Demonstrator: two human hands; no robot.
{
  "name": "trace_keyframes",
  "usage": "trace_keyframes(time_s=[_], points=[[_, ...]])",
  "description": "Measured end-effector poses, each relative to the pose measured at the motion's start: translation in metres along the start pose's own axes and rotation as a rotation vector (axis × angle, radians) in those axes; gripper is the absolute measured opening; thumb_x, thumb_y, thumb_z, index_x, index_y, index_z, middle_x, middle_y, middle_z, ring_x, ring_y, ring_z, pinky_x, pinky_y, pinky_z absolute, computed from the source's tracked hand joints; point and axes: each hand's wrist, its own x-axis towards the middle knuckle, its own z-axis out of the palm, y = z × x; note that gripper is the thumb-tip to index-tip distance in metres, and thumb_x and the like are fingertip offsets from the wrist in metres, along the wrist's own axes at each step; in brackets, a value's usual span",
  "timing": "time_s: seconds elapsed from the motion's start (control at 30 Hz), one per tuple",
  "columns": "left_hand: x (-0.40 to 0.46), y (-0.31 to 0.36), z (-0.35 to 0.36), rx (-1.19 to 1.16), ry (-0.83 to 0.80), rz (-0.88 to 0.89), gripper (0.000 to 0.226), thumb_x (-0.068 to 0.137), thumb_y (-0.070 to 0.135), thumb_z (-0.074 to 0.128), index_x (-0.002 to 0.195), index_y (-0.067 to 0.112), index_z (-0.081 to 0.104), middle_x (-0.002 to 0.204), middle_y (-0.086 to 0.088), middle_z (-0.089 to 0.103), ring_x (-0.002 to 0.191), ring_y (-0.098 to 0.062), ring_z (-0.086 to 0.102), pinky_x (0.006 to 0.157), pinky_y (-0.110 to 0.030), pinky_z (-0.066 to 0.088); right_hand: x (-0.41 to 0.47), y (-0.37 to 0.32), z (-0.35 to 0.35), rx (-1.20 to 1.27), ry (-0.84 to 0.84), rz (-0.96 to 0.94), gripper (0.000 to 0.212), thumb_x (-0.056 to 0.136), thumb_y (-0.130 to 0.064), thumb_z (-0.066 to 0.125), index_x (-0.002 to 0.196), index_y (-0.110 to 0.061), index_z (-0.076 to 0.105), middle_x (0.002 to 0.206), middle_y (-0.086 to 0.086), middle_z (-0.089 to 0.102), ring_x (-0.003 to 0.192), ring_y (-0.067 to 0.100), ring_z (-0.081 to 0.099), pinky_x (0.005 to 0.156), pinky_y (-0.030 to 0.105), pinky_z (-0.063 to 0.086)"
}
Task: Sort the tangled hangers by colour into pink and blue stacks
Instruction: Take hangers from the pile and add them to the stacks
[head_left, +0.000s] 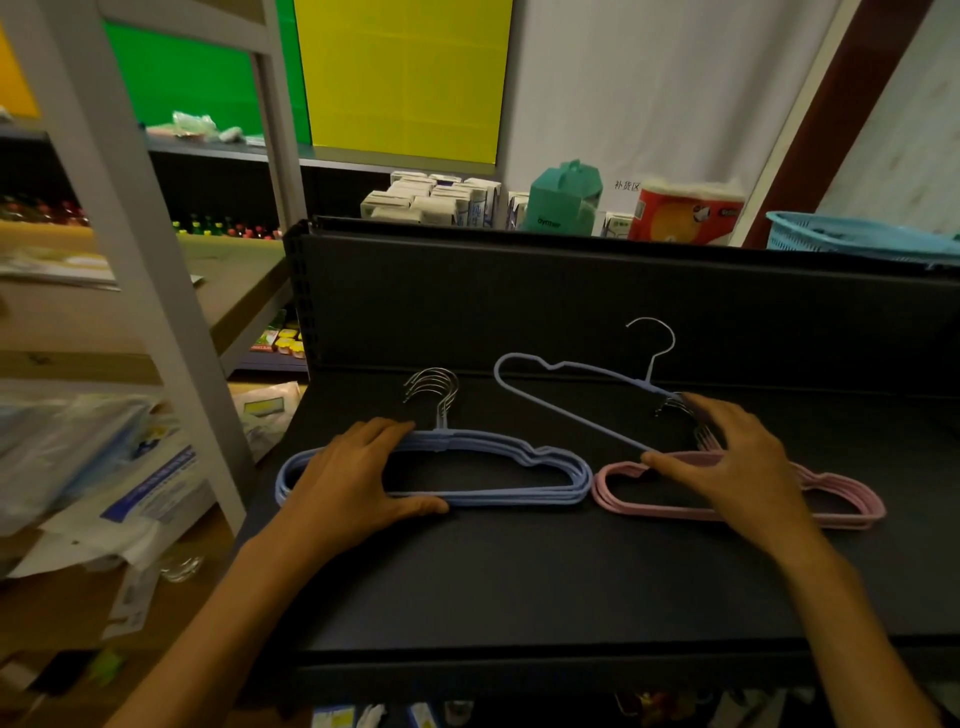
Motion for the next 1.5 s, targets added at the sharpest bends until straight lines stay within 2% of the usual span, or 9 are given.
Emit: trace_keyframes(time_s=[0.33,0.47,0.53,0.67,0.8,1.1,1.23,1.5], points=[[-0.002,0.002,-0.003,0.038,-0.005,-0.026,0.104,0.056,0.083,0.049,0.142,0.031,0.025,0.142,0.005,0.037,0.125,-0.012,0.039,0.101,-0.029,0.034,0.000,-0.015,0.007,0.015,-0.020,-0.019,0.087,0.064,-0.046,0.078,0.139,-0.026,0.039,0.141,0.005,0.041,0.127,0.022,0.040,0.101,0.047,0.042],[-0.006,0.000,-0.016,0.104,-0.044,-0.045,0.100,0.062,0.081,0.053,0.144,0.033,0.022,0.146,0.006,0.030,0.129,-0.013,0.034,0.104,-0.033,0.033,0.002,-0.029,0.017,0.021,-0.070,-0.078,0.087,0.064,-0.051,0.077,0.139,-0.030,0.037,0.141,0.001,0.040,0.125,0.020,0.043,0.099,0.045,0.045],[-0.013,-0.005,-0.028,0.148,-0.043,-0.072,0.095,0.066,0.078,0.053,0.144,0.033,0.022,0.146,0.005,0.030,0.130,-0.015,0.033,0.104,-0.034,0.035,0.004,-0.038,0.024,0.021,-0.108,-0.108,0.087,0.065,-0.053,0.076,0.139,-0.032,0.036,0.141,0.000,0.040,0.126,0.019,0.042,0.101,0.039,0.042],[-0.032,-0.017,-0.059,0.266,0.051,-0.111,0.082,0.078,0.068,0.051,0.144,0.029,0.024,0.148,0.002,0.029,0.135,-0.019,0.027,0.108,-0.038,0.031,0.006,-0.061,0.041,0.031,-0.176,-0.174,0.085,0.067,-0.053,0.075,0.139,-0.032,0.036,0.142,-0.001,0.039,0.129,0.016,0.036,0.103,0.032,0.034],[-0.045,-0.019,-0.078,0.342,0.168,-0.116,0.078,0.081,0.065,0.047,0.146,0.029,0.023,0.148,0.002,0.030,0.134,-0.020,0.027,0.105,-0.038,0.031,0.006,-0.085,0.056,0.066,-0.288,-0.226,0.087,0.066,-0.056,0.074,0.140,-0.034,0.035,0.144,-0.003,0.036,0.131,0.015,0.034,0.107,0.037,0.035],[-0.046,-0.007,-0.072,0.284,0.146,-0.039,0.069,0.088,0.058,0.044,0.145,0.028,0.022,0.148,0.003,0.027,0.136,-0.017,0.023,0.108,-0.034,0.026,0.005,-0.112,0.086,0.062,-0.453,-0.276,0.088,0.066,-0.064,0.070,0.140,-0.036,0.033,0.145,-0.006,0.037,0.130,0.013,0.036,0.107,0.039,0.037],[-0.046,-0.008,-0.069,0.275,0.113,-0.044,0.069,0.088,0.057,0.044,0.146,0.028,0.020,0.150,0.003,0.024,0.136,-0.017,0.022,0.109,-0.034,0.025,0.004,-0.111,0.088,0.045,-0.491,-0.273,0.090,0.063,-0.069,0.067,0.140,-0.038,0.032,0.146,-0.008,0.036,0.131,0.011,0.035,0.107,0.039,0.037],[-0.042,-0.014,-0.065,0.239,0.083,-0.065,0.069,0.088,0.056,0.047,0.145,0.027,0.022,0.149,0.002,0.027,0.136,-0.018,0.023,0.108,-0.035,0.026,0.002,-0.111,0.087,0.031,-0.503,-0.254,0.089,0.064,-0.066,0.069,0.140,-0.036,0.033,0.146,-0.008,0.036,0.132,0.010,0.034,0.108,0.037,0.036]])
